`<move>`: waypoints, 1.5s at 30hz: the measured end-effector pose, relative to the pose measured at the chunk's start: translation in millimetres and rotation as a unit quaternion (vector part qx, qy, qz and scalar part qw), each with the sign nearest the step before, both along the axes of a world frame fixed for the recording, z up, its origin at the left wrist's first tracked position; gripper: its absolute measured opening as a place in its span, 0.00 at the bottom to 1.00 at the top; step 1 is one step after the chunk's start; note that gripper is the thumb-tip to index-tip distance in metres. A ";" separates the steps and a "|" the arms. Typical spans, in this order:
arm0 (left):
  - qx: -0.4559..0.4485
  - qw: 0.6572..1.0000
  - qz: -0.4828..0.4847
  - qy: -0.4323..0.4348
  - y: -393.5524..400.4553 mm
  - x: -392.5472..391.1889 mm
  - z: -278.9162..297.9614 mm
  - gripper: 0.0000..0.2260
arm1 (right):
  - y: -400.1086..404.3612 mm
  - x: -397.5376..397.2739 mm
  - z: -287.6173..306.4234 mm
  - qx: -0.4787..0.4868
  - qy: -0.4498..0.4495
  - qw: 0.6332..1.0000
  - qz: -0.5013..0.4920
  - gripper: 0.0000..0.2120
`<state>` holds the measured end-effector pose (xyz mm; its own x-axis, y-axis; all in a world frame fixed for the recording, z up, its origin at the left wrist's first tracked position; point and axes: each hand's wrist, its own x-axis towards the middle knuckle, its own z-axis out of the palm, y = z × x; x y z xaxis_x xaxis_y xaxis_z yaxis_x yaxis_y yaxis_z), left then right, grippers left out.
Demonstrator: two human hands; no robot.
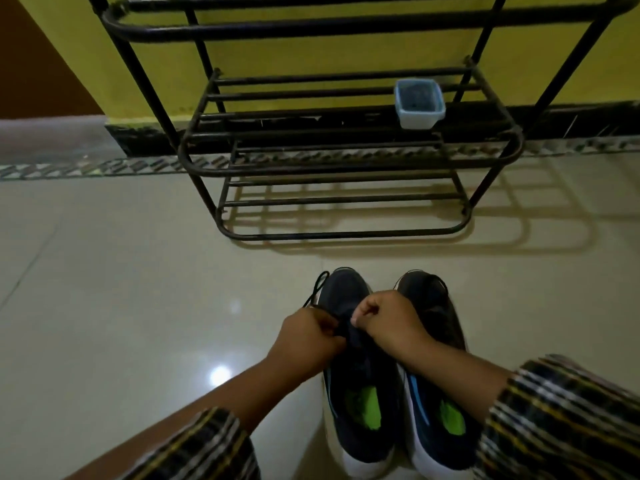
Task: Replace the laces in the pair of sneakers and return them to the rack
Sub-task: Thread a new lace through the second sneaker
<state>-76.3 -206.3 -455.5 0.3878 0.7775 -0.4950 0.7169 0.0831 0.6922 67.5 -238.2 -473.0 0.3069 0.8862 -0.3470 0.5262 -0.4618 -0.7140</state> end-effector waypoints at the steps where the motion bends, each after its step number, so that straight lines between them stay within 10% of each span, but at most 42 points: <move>1: -0.022 0.999 0.027 -0.021 -0.7 -1.7 -1.6 0.07 | 0.3 -1.2 -0.2 0.001 -0.006 1.000 0.007 0.05; 10: -0.181 0.960 0.163 -0.140 -5.6 -6.8 2.0 0.13 | -1.2 -7.8 -3.1 0.025 -0.074 0.995 0.055 0.05; 45: -0.187 0.949 0.188 -0.170 -0.8 -4.4 -2.8 0.09 | -0.3 -18.8 -3.8 0.011 -0.112 0.992 0.052 0.09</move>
<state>-80.7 -207.2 -458.3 0.3046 0.6875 -0.6592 0.3282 0.5739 0.7503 48.8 -238.5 -476.8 0.2814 0.9235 -0.2606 0.7169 -0.3829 -0.5827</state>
